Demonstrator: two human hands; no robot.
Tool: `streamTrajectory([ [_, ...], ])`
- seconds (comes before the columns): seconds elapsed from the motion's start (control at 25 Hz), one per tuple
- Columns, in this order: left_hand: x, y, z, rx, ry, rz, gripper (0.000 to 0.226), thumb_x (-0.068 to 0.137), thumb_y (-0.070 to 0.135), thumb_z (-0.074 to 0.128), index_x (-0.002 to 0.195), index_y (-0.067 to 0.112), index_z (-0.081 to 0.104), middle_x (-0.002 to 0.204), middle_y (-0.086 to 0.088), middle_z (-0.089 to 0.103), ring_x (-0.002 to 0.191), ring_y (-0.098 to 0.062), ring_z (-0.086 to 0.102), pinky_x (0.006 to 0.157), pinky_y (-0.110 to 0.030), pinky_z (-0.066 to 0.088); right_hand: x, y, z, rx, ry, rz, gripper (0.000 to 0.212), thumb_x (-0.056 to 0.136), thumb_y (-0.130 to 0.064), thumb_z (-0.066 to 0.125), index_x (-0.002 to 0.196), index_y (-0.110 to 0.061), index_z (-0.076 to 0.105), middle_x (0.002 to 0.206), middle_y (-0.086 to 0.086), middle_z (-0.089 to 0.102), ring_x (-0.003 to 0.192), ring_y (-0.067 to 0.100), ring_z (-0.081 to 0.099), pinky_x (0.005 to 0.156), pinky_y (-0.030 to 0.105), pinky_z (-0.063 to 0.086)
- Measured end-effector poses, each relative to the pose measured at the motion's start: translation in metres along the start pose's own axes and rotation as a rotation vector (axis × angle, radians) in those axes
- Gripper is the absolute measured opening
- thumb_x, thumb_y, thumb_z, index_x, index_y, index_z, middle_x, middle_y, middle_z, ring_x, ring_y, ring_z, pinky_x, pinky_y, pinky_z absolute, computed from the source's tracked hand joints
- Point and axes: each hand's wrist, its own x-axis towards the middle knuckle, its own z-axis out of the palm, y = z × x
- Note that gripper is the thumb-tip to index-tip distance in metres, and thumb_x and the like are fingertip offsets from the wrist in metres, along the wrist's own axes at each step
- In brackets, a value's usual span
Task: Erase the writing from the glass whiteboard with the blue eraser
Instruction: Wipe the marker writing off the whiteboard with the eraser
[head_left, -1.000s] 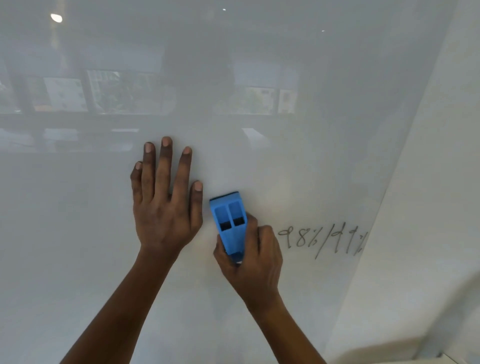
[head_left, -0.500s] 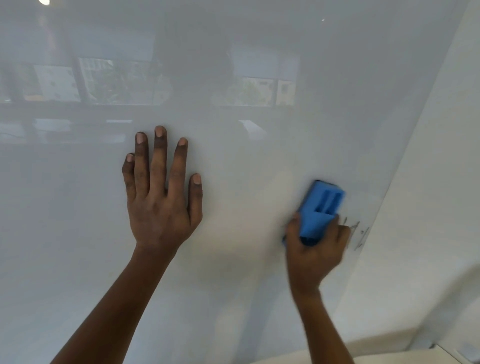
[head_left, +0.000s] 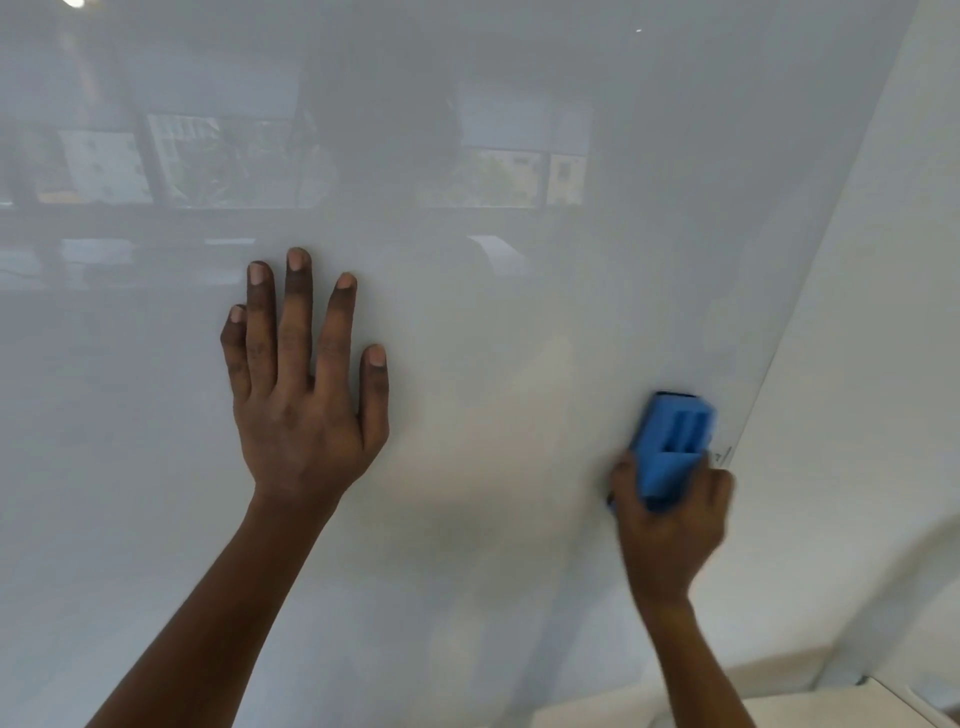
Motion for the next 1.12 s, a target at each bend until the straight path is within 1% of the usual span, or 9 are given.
streamTrajectory([
  [0.08,0.000,0.002,0.000,-0.006,-0.005,-0.005,0.052,0.111,0.026,0.051,0.159,0.005,0.049,0.167,-0.024,0.037,0.155,-0.049,0.036,0.130,-0.055,0.024,0.019,0.006,-0.002,0.036,0.048,0.207,0.069,0.088,-0.058,0.066,0.115,0.006,0.062,0.092,0.013,0.050,0.078,0.016,0.045,0.062,0.043,0.052],
  [0.16,-0.001,0.002,0.001,-0.002,-0.012,-0.004,0.052,0.112,0.026,0.050,0.159,0.004,0.049,0.167,-0.025,0.037,0.155,-0.051,0.035,0.130,-0.056,0.024,0.014,-0.006,0.003,0.071,0.059,0.255,0.065,0.087,-0.053,0.068,0.116,0.005,0.062,0.093,0.012,0.049,0.079,0.013,0.045,0.063,0.041,0.051],
  [0.32,-0.001,0.002,0.001,0.005,-0.002,-0.001,0.052,0.112,0.026,0.050,0.158,0.004,0.049,0.167,-0.025,0.037,0.155,-0.050,0.036,0.131,-0.054,0.023,-0.051,-0.051,0.023,0.105,-0.117,-0.095,0.066,0.089,-0.047,0.074,0.128,0.004,0.058,0.096,0.012,0.052,0.079,0.020,0.054,0.058,0.030,0.048],
  [0.44,0.000,-0.001,0.000,0.005,-0.011,0.012,0.052,0.111,0.026,0.052,0.158,0.004,0.049,0.167,-0.024,0.038,0.155,-0.050,0.036,0.130,-0.056,0.026,-0.067,-0.045,0.023,0.057,-0.216,-0.432,0.060,0.087,-0.046,0.076,0.124,-0.003,0.056,0.084,0.009,0.055,0.069,0.020,0.054,0.054,0.029,0.048],
  [0.52,-0.001,-0.003,0.000,0.009,-0.010,0.021,0.053,0.110,0.025,0.054,0.159,0.005,0.048,0.167,-0.025,0.038,0.155,-0.050,0.036,0.129,-0.056,0.027,-0.050,-0.015,0.013,-0.009,-0.226,-0.473,0.063,0.088,-0.051,0.072,0.123,-0.001,0.056,0.084,0.011,0.056,0.068,0.022,0.055,0.054,0.028,0.046],
  [0.68,-0.002,-0.001,0.001,0.020,0.002,0.012,0.054,0.110,0.025,0.053,0.161,0.006,0.046,0.168,-0.025,0.037,0.156,-0.050,0.034,0.132,-0.053,0.021,0.006,0.040,-0.012,-0.022,-0.057,0.054,0.076,0.088,-0.065,0.063,0.117,0.005,0.060,0.091,0.016,0.054,0.075,0.029,0.055,0.060,0.034,0.047],
  [0.84,-0.001,0.002,0.001,0.026,-0.003,0.013,0.054,0.110,0.023,0.054,0.160,0.004,0.046,0.167,-0.027,0.037,0.155,-0.052,0.035,0.132,-0.054,0.021,0.027,0.037,-0.007,0.058,0.077,0.400,0.061,0.085,-0.055,0.065,0.106,0.002,0.060,0.090,0.010,0.050,0.077,0.020,0.048,0.068,0.046,0.051],
  [0.96,-0.002,0.002,0.001,0.027,0.001,0.008,0.054,0.110,0.022,0.054,0.160,0.004,0.046,0.167,-0.027,0.037,0.155,-0.052,0.035,0.131,-0.055,0.022,-0.011,0.007,0.001,0.075,-0.031,0.242,0.071,0.088,-0.053,0.065,0.127,0.007,0.059,0.099,0.020,0.055,0.085,0.024,0.051,0.067,0.033,0.044],
  [1.12,-0.001,-0.001,0.001,0.015,0.004,0.033,0.054,0.110,0.022,0.054,0.160,0.005,0.046,0.168,-0.025,0.036,0.155,-0.051,0.034,0.130,-0.057,0.025,-0.054,-0.017,0.006,0.033,-0.263,-0.205,0.067,0.089,-0.053,0.069,0.130,-0.004,0.053,0.094,0.008,0.054,0.074,0.018,0.054,0.054,0.026,0.047],
])
